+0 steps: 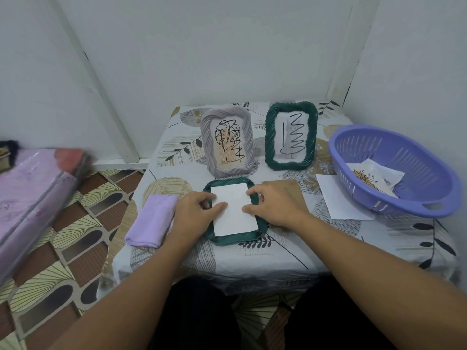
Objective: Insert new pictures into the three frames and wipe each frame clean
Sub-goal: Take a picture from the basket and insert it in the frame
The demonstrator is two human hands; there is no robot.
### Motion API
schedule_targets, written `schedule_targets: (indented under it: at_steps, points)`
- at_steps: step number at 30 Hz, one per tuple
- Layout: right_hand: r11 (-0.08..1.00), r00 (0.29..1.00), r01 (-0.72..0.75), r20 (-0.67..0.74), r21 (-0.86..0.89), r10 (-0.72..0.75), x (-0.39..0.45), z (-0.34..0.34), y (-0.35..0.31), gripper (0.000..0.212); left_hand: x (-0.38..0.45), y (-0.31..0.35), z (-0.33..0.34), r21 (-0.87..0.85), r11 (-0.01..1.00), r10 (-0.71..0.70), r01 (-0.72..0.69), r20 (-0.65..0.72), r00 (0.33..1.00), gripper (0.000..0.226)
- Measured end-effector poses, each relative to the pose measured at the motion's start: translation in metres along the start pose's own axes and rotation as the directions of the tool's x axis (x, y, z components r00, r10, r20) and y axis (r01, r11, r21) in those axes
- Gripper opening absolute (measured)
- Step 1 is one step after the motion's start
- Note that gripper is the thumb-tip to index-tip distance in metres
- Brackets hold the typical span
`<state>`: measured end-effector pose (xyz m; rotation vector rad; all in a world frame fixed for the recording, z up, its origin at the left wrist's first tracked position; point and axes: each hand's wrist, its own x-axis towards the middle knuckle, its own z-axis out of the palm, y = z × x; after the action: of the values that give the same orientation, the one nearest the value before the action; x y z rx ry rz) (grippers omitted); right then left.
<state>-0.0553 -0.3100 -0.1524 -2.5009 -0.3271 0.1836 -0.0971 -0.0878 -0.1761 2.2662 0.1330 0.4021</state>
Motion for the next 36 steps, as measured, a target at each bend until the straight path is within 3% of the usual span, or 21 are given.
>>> schedule_targets:
  at_steps: [17,21,25,31,36]
  points:
    - [0.999,1.0,-0.01,0.005,0.048,0.01,-0.006,-0.006,-0.004,0.045,-0.001,0.003,-0.001,-0.008,1.0,0.002,-0.002,-0.001,1.0,0.029]
    - [0.999,0.994,-0.019,-0.107,0.027,0.022,-0.011,-0.014,-0.005,0.031,-0.001,0.004,-0.003,-0.013,1.0,-0.002,0.001,-0.105,0.994,0.017]
    - [0.995,0.971,-0.095,-0.215,0.036,0.1,-0.01,-0.022,0.004,0.033,-0.002,0.001,-0.006,0.021,0.997,-0.069,0.075,-0.192,0.979,0.018]
    - [0.916,0.924,-0.376,-0.127,-0.138,0.36,-0.017,-0.037,0.019,0.069,-0.002,0.0,-0.002,0.082,0.992,-0.089,0.1,-0.124,0.988,0.024]
    - [0.89,0.901,-0.432,-0.108,-0.146,0.42,-0.02,-0.037,0.022,0.089,-0.001,-0.002,-0.002,0.089,0.99,-0.099,0.111,-0.131,0.986,0.026]
